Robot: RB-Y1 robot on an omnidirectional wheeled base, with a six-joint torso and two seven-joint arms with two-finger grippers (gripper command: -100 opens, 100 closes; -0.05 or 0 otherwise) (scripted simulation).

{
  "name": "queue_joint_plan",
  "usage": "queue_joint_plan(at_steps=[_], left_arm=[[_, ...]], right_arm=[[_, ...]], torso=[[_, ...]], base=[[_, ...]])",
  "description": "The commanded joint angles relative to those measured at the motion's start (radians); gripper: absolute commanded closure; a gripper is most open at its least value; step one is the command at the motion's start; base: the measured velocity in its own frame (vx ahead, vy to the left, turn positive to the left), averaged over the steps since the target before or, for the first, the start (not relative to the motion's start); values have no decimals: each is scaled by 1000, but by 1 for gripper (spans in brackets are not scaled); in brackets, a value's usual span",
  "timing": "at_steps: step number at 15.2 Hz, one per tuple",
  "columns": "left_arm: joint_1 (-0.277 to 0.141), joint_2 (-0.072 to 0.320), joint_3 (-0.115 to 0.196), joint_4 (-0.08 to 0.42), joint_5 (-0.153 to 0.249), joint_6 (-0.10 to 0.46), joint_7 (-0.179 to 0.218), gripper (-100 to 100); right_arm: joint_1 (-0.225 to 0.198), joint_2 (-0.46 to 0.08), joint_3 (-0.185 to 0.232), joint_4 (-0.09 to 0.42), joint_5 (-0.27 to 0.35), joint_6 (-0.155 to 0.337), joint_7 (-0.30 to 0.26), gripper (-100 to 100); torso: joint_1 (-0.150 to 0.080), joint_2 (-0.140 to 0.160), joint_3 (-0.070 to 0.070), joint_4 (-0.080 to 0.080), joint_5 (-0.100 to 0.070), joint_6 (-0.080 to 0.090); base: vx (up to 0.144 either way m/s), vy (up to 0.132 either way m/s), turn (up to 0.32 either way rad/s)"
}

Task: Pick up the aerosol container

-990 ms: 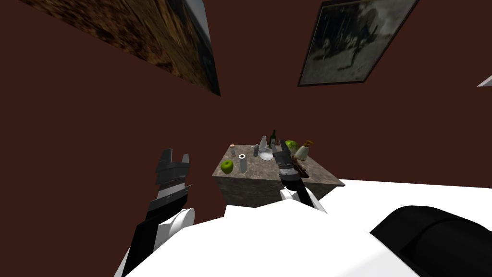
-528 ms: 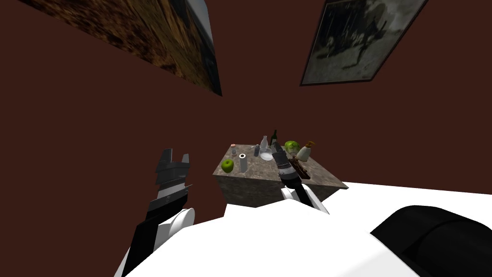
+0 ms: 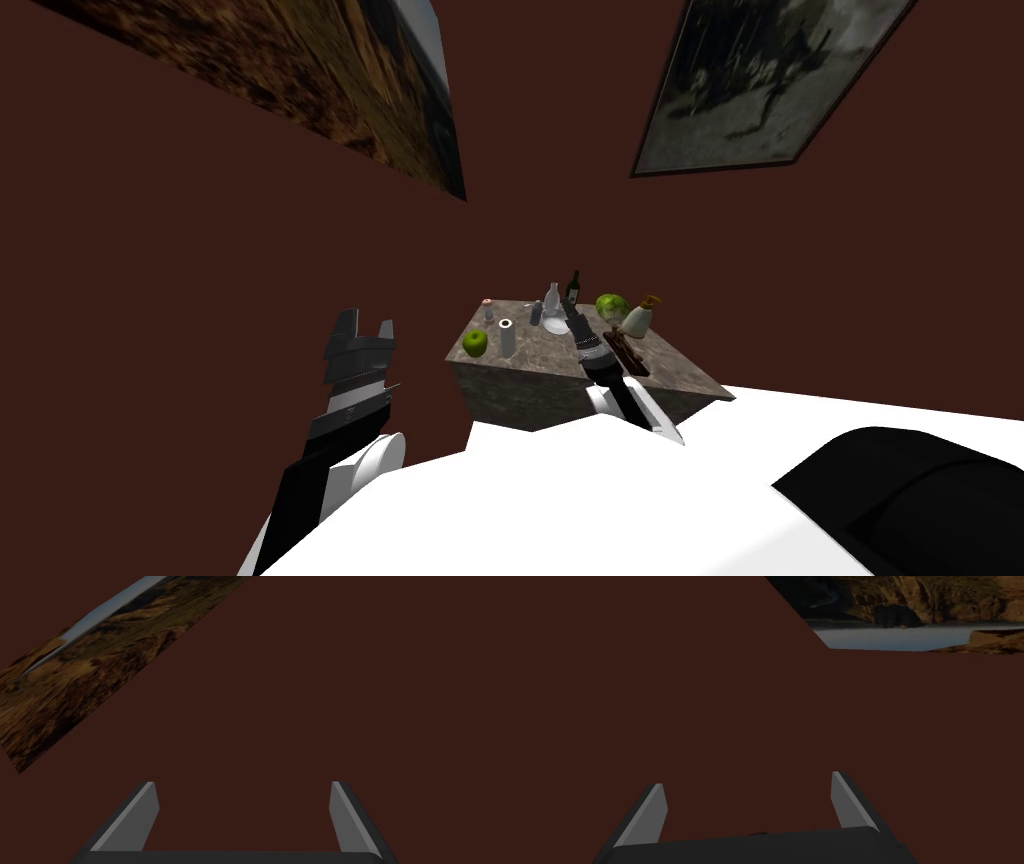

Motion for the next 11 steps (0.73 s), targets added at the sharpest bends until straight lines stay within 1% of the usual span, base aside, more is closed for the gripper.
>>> queue_joint_plan(at_steps=[1, 2, 3, 4, 5, 6, 7, 8, 9, 10, 11], left_arm=[[0, 0, 0, 0, 0, 0, 0, 0], [0, 0, 0, 0, 0, 0, 0, 0], [0, 0, 0, 0, 0, 0, 0, 0], [0, 0, 0, 0, 0, 0, 0, 0], [0, 0, 0, 0, 0, 0, 0, 0], [0, 0, 0, 0, 0, 0, 0, 0], [0, 0, 0, 0, 0, 0, 0, 0], [0, 0, 0, 0, 0, 0, 0, 0], [0, 0, 0, 0, 0, 0, 0, 0], [0, 0, 0, 0, 0, 0, 0, 0], [0, 0, 0, 0, 0, 0, 0, 0]], right_arm=[[-26, -11, -17, 39, 31, -2, 50, -100], [-26, -11, -17, 39, 31, -2, 70, -100], [-26, -11, -17, 39, 31, -2, 77, -100], [-45, -19, -30, 68, 56, -3, 107, -100], [-45, -19, -30, 68, 56, -3, 127, -100], [-45, -19, -30, 68, 56, -3, 132, -100], [-66, -26, -44, 99, 81, -4, 165, -100], [-66, -26, -44, 99, 81, -4, 183, -100], [-66, -26, -44, 99, 81, -4, 189, -100], [-87, -32, -59, 132, 108, -5, 220, -100], [-87, -32, -59, 132, 108, -5, 238, -100]], torso=[[0, 0, 0, 0, 0, 0], [0, 0, 0, 0, 0, 0], [0, 0, 0, 0, 0, 0], [0, 0, 0, 0, 0, 0], [0, 0, 0, 0, 0, 0], [0, 0, 0, 0, 0, 0], [0, 0, 0, 0, 0, 0], [0, 0, 0, 0, 0, 0], [0, 0, 0, 0, 0, 0], [0, 0, 0, 0, 0, 0], [0, 0, 0, 0, 0, 0]], base=[[-16, -22, 82], [-17, -24, 79], [-12, -19, 27], [-13, -21, 54], [-14, -23, 73], [-9, -18, 36], [-10, -20, 75], [-11, -24, 86], [-7, -20, 33], [-13, -22, 75], [-15, -26, 84]])
